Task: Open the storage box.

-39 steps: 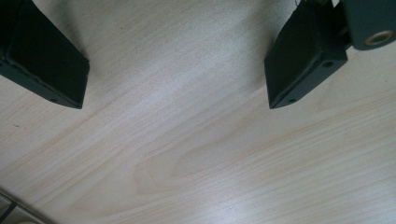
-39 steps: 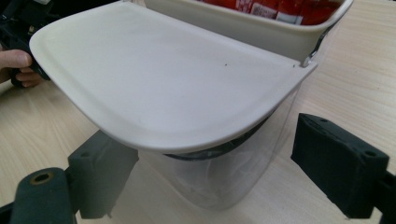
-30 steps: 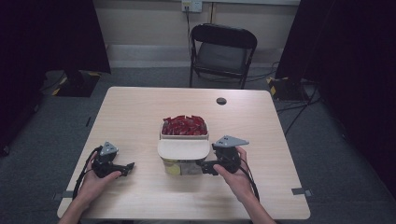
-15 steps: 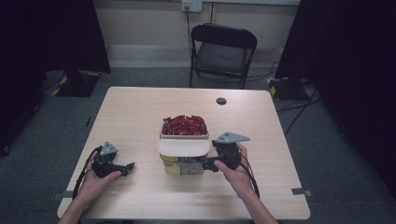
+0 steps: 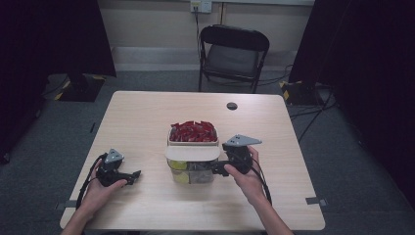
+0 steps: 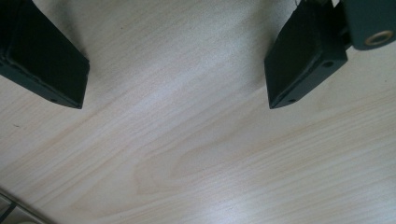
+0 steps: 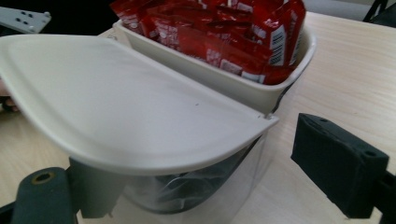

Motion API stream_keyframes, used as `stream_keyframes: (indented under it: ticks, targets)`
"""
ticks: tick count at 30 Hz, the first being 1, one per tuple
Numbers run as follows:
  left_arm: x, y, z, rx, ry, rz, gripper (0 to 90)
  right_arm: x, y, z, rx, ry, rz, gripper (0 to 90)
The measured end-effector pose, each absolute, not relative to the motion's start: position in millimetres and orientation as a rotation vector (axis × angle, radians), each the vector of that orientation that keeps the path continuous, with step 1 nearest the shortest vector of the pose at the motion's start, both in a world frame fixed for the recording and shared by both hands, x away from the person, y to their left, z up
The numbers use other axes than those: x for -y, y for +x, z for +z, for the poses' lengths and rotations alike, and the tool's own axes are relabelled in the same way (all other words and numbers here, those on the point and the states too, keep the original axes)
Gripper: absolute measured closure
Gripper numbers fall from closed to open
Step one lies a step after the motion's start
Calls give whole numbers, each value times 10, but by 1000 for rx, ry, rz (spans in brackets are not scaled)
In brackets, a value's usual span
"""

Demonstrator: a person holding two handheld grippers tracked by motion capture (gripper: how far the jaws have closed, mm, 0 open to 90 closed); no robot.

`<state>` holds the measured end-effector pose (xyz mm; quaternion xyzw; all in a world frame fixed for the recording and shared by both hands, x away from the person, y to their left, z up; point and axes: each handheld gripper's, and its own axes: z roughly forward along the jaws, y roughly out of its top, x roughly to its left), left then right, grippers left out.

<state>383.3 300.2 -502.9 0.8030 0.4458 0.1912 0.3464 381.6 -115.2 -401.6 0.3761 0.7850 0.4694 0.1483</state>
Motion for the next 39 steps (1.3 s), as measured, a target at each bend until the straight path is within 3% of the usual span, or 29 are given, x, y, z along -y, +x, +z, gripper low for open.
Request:
stream_keyframes:
  ticks: [39]
  targets:
    - [-3002,3833,-5029,-1156,2084,496,61,1077,4118,-3983,-2278,1100,1383,136]
